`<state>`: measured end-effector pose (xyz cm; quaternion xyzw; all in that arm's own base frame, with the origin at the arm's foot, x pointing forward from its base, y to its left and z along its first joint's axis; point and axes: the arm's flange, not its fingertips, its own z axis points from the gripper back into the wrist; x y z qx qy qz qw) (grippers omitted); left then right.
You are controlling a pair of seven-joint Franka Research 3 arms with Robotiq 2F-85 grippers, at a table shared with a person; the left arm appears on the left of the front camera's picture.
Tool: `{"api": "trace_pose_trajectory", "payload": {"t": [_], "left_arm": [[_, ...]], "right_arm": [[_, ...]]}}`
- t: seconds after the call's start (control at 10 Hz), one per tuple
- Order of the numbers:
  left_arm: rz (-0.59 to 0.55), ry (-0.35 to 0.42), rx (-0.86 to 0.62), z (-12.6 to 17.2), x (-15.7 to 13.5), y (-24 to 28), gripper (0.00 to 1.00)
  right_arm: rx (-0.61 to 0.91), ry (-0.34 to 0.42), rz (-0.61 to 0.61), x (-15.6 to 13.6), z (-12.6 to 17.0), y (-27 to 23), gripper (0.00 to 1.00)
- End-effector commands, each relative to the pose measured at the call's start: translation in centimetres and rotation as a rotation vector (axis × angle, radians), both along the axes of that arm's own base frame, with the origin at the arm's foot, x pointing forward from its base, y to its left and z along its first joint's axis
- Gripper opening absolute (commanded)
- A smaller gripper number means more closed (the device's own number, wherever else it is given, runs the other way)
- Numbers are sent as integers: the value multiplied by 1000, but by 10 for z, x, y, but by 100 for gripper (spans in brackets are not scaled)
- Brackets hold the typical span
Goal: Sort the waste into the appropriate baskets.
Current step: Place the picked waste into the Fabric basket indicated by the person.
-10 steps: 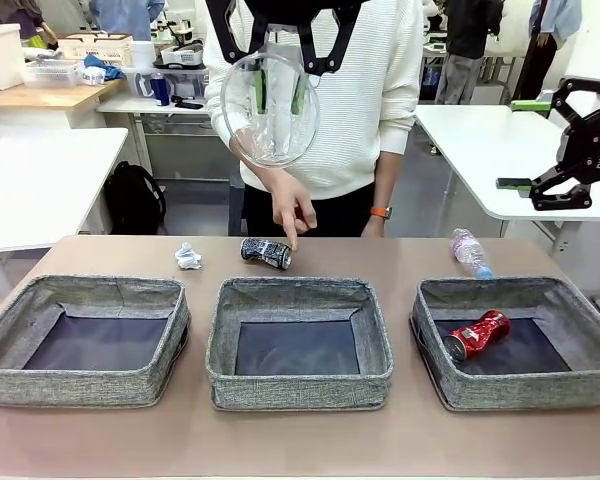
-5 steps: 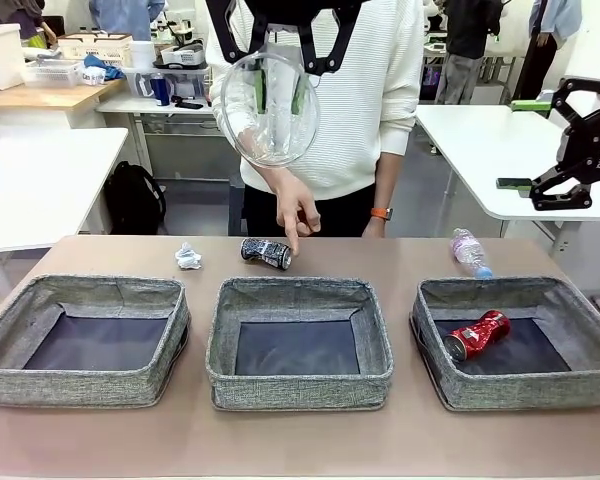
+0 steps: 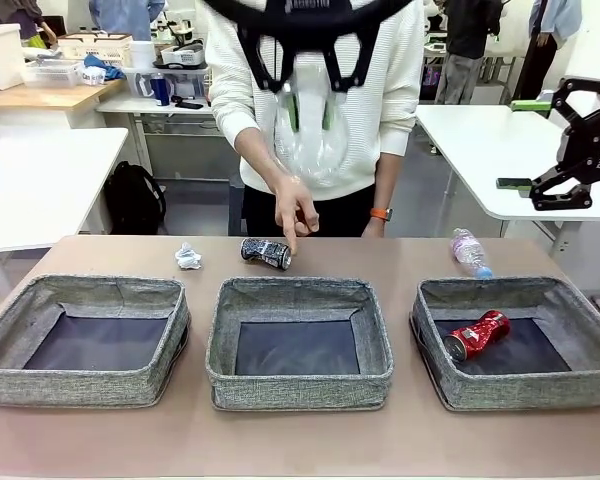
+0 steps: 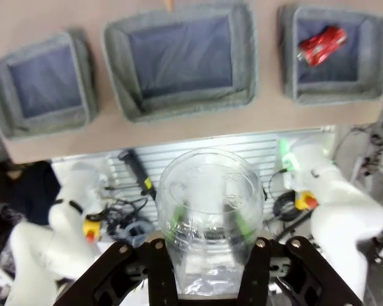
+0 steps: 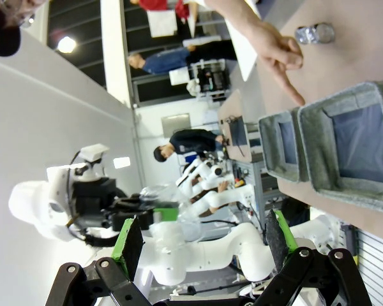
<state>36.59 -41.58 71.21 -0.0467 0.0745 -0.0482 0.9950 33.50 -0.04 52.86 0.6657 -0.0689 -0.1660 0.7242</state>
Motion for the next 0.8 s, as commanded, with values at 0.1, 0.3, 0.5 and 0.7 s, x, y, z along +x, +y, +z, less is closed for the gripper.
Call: {"api": "trace_pose_trajectory", "payload": {"t": [0.1, 0.3, 0.5, 0.7], "left_arm": [[31, -23, -91, -132, -45, 75, 33], [80, -87, -65, -181, -48, 76, 33], [94, -74, -32, -225, -41, 71, 33], [171, -78, -75, -252, -25, 64, 33]], "right_arm": [[26, 10, -12, 1, 4, 3, 100], [26, 10, -12, 1, 4, 3, 100], [26, 10, -12, 1, 4, 3, 100], [26, 10, -12, 1, 4, 3, 100]]}}
